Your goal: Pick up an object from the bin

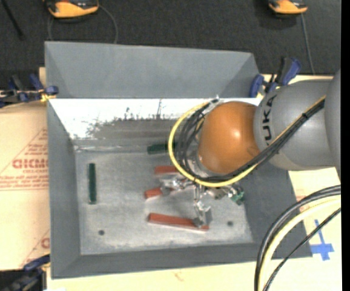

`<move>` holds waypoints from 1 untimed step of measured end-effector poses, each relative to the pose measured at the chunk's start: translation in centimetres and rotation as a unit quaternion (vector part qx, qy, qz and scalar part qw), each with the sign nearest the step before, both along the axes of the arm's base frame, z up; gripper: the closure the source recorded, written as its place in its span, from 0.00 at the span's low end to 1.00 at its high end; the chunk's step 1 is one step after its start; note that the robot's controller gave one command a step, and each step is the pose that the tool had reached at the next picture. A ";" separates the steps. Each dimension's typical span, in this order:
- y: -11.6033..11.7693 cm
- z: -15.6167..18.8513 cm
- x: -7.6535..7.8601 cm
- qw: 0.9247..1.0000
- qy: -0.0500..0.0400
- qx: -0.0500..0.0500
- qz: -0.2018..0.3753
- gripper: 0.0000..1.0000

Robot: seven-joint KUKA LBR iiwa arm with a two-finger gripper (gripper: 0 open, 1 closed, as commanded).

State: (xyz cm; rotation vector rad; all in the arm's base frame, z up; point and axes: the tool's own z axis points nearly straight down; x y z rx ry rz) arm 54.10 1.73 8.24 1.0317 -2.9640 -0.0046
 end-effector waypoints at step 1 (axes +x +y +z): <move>3.3 -1.0 -5.7 0.998 -0.011 0.001 -0.067 0.00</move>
Offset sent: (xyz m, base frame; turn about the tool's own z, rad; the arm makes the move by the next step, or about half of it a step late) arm -0.0617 0.0324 -0.0124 0.1360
